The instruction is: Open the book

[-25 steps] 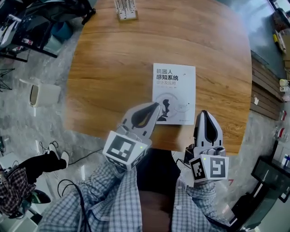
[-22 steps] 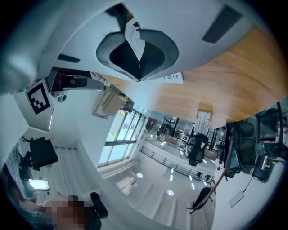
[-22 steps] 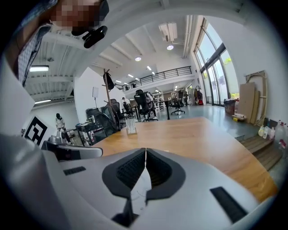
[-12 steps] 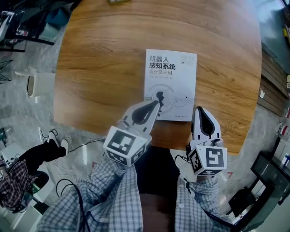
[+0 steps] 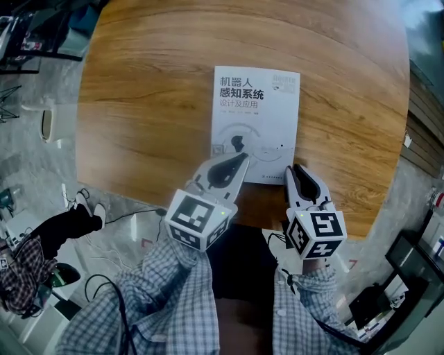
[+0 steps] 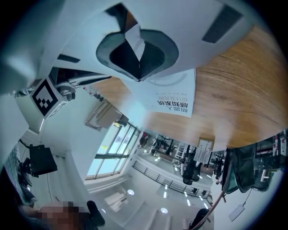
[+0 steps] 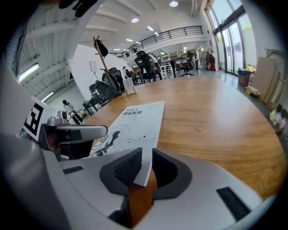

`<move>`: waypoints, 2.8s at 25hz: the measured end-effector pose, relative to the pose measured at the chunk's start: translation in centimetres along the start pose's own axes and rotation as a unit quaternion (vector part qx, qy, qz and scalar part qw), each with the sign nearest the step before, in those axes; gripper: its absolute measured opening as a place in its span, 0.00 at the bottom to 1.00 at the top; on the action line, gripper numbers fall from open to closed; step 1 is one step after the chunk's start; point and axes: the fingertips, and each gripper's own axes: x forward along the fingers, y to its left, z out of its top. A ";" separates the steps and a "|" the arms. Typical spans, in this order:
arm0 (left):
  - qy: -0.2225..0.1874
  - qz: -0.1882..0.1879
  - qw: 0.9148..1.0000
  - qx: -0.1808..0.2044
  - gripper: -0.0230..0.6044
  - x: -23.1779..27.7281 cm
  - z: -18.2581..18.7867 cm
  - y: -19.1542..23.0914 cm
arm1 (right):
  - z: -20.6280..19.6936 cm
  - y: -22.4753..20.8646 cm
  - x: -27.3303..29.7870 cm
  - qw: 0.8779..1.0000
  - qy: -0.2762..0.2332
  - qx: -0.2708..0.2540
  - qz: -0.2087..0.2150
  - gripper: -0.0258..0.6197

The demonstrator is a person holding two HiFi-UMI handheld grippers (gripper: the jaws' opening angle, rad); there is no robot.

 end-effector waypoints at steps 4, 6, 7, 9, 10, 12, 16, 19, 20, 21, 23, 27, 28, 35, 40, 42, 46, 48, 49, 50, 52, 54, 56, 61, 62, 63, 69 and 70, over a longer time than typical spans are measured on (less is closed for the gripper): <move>0.013 -0.001 1.000 -0.001 0.05 0.8 -0.8 -0.3 | -0.7 -0.4 0.5 0.999 0.020 0.022 0.017 0.18; 0.014 -0.003 1.000 0.005 0.05 1.1 -0.8 -0.5 | -0.9 -0.6 0.7 0.999 0.028 0.028 0.023 0.18; 0.015 -0.004 1.000 0.008 0.05 1.3 -0.8 -0.7 | -1.0 -0.6 0.8 0.999 0.031 0.034 0.026 0.18; 0.016 -0.005 1.000 0.013 0.05 1.7 -0.8 -0.9 | -1.2 -0.7 1.0 0.998 0.038 0.049 0.033 0.18; 0.017 -0.004 1.000 0.014 0.05 1.7 -0.8 -0.9 | -1.3 -0.7 1.1 0.997 0.042 0.058 0.037 0.18; 0.017 -0.001 1.000 0.015 0.05 1.8 -0.9 -0.9 | -1.6 -0.7 1.4 0.994 0.050 0.081 0.049 0.17; 0.016 0.004 1.000 0.015 0.05 1.9 -1.0 -0.8 | -1.6 -0.8 1.5 0.989 0.059 0.116 0.072 0.14; 0.014 0.006 1.000 0.009 0.05 1.9 -0.9 -0.7 | -1.4 -0.8 1.2 0.989 0.059 0.115 0.071 0.12; 0.013 0.007 1.000 0.006 0.05 1.9 -0.9 -0.6 | -1.3 -0.8 1.1 0.989 0.058 0.116 0.071 0.11; 0.011 0.008 1.000 0.004 0.05 1.9 -0.8 -0.6 | -1.2 -0.8 1.0 0.989 0.055 0.117 0.071 0.11; 0.008 0.010 1.000 0.003 0.05 1.9 -0.8 -0.5 | -0.8 -0.7 0.7 0.989 0.049 0.122 0.071 0.10; 0.009 0.014 1.000 -0.007 0.05 1.9 -0.8 -0.5 | -0.1 -0.2 -0.1 0.986 0.035 0.140 0.082 0.09; 0.010 0.012 1.000 -0.016 0.05 1.8 -0.8 -0.6 | 0.1 0.0 -0.4 0.985 0.031 0.146 0.088 0.09; 0.006 -0.033 0.999 -0.022 0.05 1.7 0.2 -4.0 | 3.0 2.5 -2.7 0.982 -0.010 0.141 0.121 0.08; -0.009 -0.055 0.998 -0.018 0.05 1.4 1.7 -5.6 | 4.8 4.7 -3.4 0.980 -0.030 0.124 0.153 0.08; -0.015 -0.054 0.998 -0.020 0.05 1.1 2.2 -5.5 | 5.2 5.2 -3.6 0.979 -0.035 0.120 0.163 0.08; -0.027 -0.048 0.998 -0.025 0.05 -0.1 3.0 -4.8 | 6.0 6.8 -3.7 0.976 -0.042 0.108 0.186 0.08; -0.034 -0.042 0.998 -0.029 0.05 -0.8 3.4 -4.3 | 6.4 7.8 -3.7 0.974 -0.045 0.100 0.197 0.08; -0.038 -0.038 0.998 -0.030 0.05 -1.2 3.6 -4.0 | 6.7 8.3 -3.7 0.973 -0.047 0.095 0.203 0.08; -0.041 -0.034 0.998 -0.031 0.05 -1.7 3.8 -3.7 | 6.9 8.9 -3.7 0.972 -0.049 0.090 0.209 0.08; -0.049 -0.025 0.998 -0.032 0.05 -2.7 4.3 -3.1 | 7.5 10.1 -3.7 0.970 -0.052 0.080 0.222 0.08; -0.057 -0.015 0.998 -0.035 0.05 -3.7 4.7 -2.4 | 8.0 11.4 -3.6 0.968 -0.054 0.071 0.234 0.08; -0.065 -0.004 0.997 -0.036 0.05 -4.7 5.0 -1.7 | 8.4 12.7 -3.4 0.965 -0.056 0.062 0.247 0.08; -0.082 0.030 0.995 -0.043 0.05 -6.9 5.7 0.8 | 9.5 15.9 -2.3 0.957 -0.055 0.037 0.282 0.07; -0.085 0.036 0.995 -0.045 0.05 -7.4 5.9 1.4 | 9.7 16.7 -2.0 0.955 -0.055 0.035 0.289 0.07; -0.087 0.042 0.994 -0.047 0.05 -8.0 6.0 2.1 | 10.0 17.5 -1.7 0.953 -0.055 0.034 0.296 0.07; -0.094 0.085 0.989 -0.073 0.05 -11.1 6.3 7.0 | 10.8 22.4 1.2 0.946 -0.038 0.002 0.321 0.07; -0.093 0.090 0.988 -0.079 0.05 -11.4 6.0 7.7 | 10.6 22.9 1.8 0.946 -0.034 -0.001 0.322 0.07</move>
